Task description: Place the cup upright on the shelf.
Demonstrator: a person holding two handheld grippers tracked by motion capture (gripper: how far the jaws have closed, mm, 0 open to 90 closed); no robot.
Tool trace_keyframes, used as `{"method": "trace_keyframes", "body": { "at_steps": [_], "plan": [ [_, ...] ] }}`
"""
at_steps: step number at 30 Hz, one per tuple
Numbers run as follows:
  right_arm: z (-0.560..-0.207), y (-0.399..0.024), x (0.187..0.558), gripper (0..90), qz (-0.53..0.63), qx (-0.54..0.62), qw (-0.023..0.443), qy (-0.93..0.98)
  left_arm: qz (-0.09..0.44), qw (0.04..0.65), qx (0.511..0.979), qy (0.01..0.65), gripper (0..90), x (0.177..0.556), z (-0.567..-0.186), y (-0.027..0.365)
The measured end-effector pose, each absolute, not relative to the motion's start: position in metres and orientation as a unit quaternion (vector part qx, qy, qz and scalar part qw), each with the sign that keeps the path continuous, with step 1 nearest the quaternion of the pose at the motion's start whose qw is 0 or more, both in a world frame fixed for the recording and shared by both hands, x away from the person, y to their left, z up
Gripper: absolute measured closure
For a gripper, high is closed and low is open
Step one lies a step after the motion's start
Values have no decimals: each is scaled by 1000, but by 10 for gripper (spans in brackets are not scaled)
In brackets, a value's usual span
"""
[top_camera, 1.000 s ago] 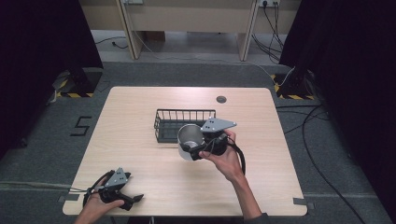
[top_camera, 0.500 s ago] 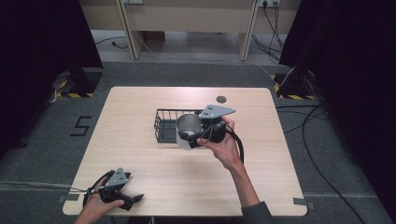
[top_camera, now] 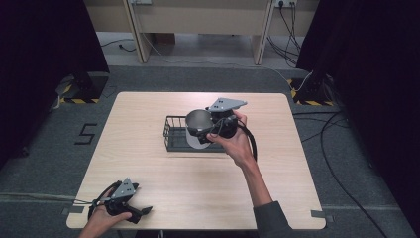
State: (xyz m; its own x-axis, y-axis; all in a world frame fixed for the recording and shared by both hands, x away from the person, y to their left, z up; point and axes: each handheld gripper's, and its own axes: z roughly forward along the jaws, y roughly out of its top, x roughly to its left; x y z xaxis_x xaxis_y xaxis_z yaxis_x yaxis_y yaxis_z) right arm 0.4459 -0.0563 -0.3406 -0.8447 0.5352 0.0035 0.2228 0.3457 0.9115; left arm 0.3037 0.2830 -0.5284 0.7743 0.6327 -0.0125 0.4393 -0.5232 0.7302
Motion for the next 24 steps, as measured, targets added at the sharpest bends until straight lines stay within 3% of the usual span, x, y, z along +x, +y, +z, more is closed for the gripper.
{"method": "trace_keyframes", "body": {
  "at_steps": [24],
  "plan": [
    [-344, -36, 502, 61, 496, 251, 150, 817, 128, 378, 863, 310, 0, 304, -529, 283]
  ]
}}
